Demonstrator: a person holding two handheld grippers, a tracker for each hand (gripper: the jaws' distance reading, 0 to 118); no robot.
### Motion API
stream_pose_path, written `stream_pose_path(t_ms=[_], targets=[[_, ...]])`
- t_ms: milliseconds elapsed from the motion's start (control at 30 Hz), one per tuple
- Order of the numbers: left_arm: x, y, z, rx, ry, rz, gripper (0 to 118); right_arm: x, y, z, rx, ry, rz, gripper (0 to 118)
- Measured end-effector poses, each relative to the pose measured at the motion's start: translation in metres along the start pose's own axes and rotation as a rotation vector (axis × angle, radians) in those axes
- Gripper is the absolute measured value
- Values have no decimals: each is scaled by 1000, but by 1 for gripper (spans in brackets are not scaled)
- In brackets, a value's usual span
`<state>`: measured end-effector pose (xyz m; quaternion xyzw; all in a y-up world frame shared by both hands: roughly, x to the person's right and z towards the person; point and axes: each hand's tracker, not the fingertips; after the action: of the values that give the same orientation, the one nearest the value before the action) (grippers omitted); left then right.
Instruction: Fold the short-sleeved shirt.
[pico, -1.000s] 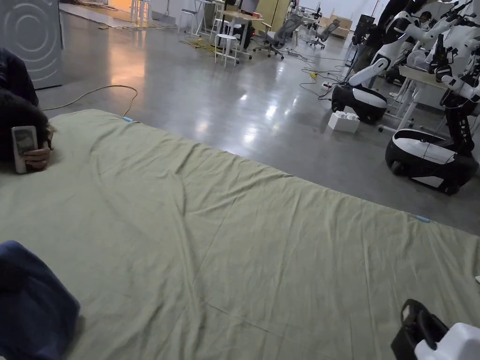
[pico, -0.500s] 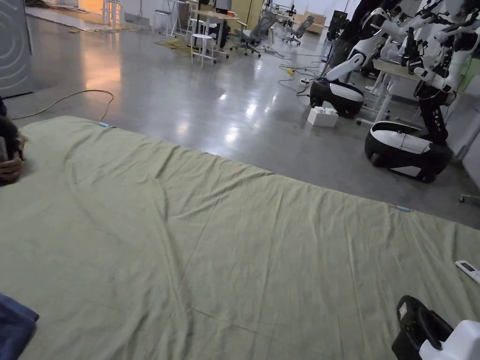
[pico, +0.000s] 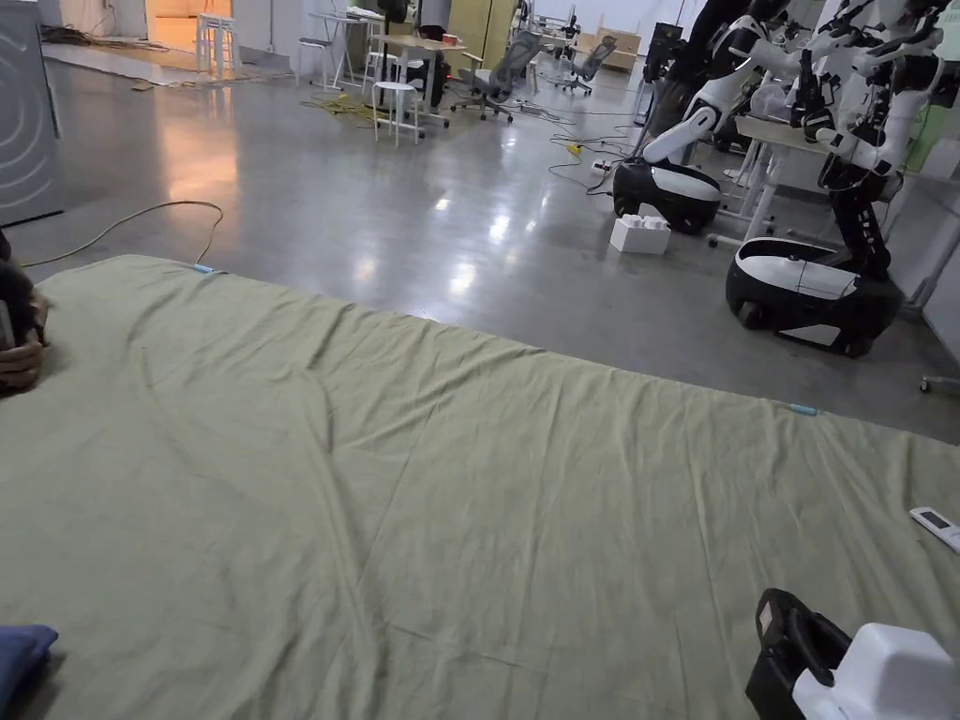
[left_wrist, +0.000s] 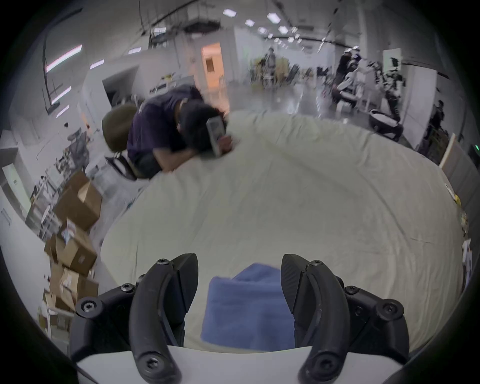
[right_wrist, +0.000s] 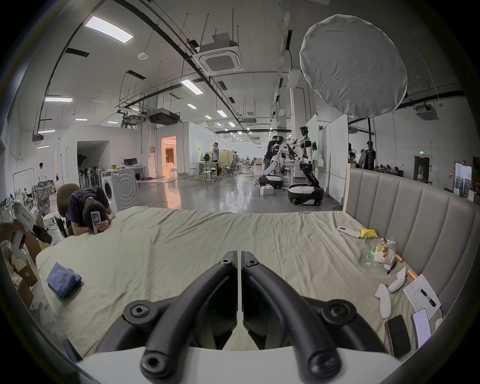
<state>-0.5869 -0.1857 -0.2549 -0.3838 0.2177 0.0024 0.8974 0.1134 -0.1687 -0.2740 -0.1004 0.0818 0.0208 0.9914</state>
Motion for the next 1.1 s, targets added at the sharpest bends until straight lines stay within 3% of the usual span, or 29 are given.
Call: stream_pose_path(t_ms=[167, 367, 567, 733, 833, 1100], targets=[[59, -13, 18, 110, -89, -80, 68, 3, -7, 0, -12, -7, -3, 3], [149, -64, 17, 242, -352, 9, 68, 5, -26, 1, -25, -51, 17, 3], [259, -104, 46, 341, -367, -14, 65, 1, -43, 2, -16, -86, 38, 3], [325, -105, 76, 458, -406, 12, 49, -5, -47, 0, -3, -88, 36, 3], [344, -97, 93, 543, -407, 40, 26, -8, -45, 0, 14, -85, 35, 3], [368, -83, 125, 630, -397, 34, 9, -11, -41, -1, 52, -100, 25, 3]])
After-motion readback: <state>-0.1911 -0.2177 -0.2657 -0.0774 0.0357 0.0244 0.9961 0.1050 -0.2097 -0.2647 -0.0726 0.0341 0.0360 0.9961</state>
